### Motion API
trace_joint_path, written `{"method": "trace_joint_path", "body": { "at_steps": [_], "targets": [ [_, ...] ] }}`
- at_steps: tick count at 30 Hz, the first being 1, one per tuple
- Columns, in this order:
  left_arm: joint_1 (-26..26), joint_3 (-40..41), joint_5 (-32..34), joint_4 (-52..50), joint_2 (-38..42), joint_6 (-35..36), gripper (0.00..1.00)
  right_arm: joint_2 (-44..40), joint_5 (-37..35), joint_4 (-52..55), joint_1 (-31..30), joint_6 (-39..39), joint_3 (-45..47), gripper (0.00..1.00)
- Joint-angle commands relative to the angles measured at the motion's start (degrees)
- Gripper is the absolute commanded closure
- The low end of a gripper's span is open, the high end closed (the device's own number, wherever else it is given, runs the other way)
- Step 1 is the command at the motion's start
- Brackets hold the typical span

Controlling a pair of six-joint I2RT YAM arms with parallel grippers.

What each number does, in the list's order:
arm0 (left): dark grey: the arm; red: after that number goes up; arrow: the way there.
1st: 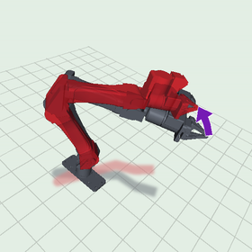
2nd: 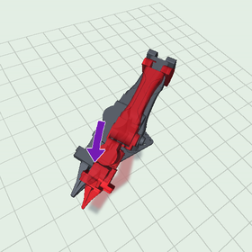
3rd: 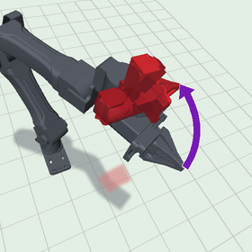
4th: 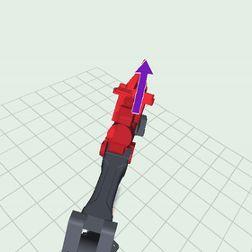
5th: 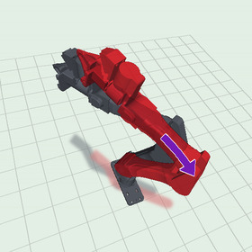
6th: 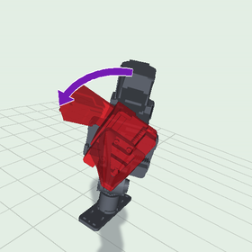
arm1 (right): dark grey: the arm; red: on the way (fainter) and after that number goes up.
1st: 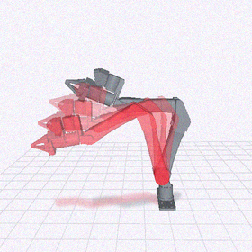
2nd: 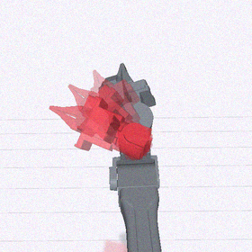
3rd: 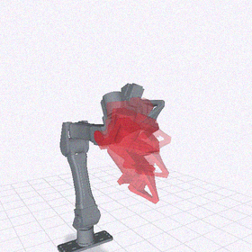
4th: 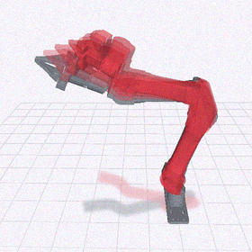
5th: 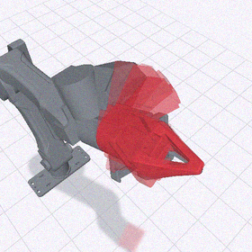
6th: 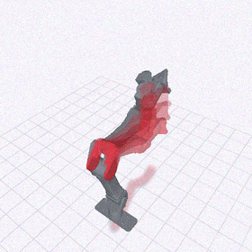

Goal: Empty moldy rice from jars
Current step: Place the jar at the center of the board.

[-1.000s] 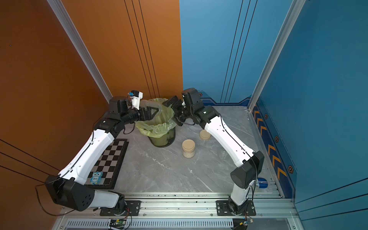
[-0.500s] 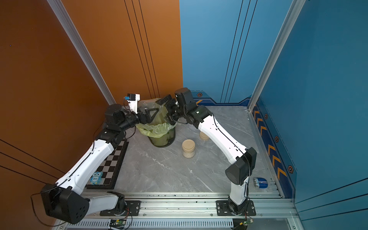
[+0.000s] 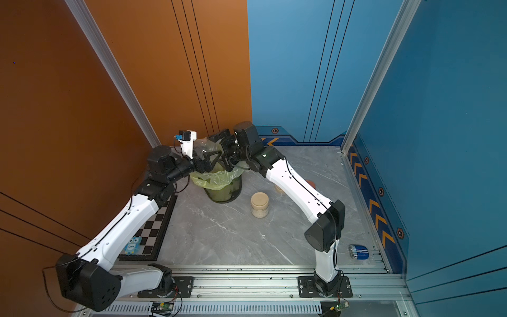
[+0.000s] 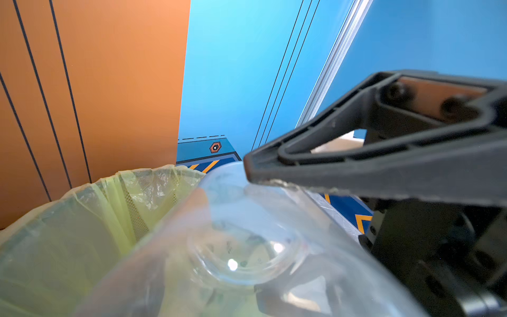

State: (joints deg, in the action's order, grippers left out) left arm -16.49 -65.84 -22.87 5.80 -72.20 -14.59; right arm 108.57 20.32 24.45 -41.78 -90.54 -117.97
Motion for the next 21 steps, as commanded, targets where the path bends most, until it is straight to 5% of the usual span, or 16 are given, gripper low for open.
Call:
{"method": "trace_joint_path", "body": {
  "at_steps": [1,21],
  "targets": [
    [-2.3,-0.7,-1.6,5.1,1.6,1.5,1.0,1.5,1.5,-2.5,-1.2,-1.3,-1.3,0.0],
    [-4.8,2.8,-0.5,12.0,1.5,-2.5,1.0,0.8,2.4,-11.1,-1.6,-6.8,4.7,0.03]
  ]
}}
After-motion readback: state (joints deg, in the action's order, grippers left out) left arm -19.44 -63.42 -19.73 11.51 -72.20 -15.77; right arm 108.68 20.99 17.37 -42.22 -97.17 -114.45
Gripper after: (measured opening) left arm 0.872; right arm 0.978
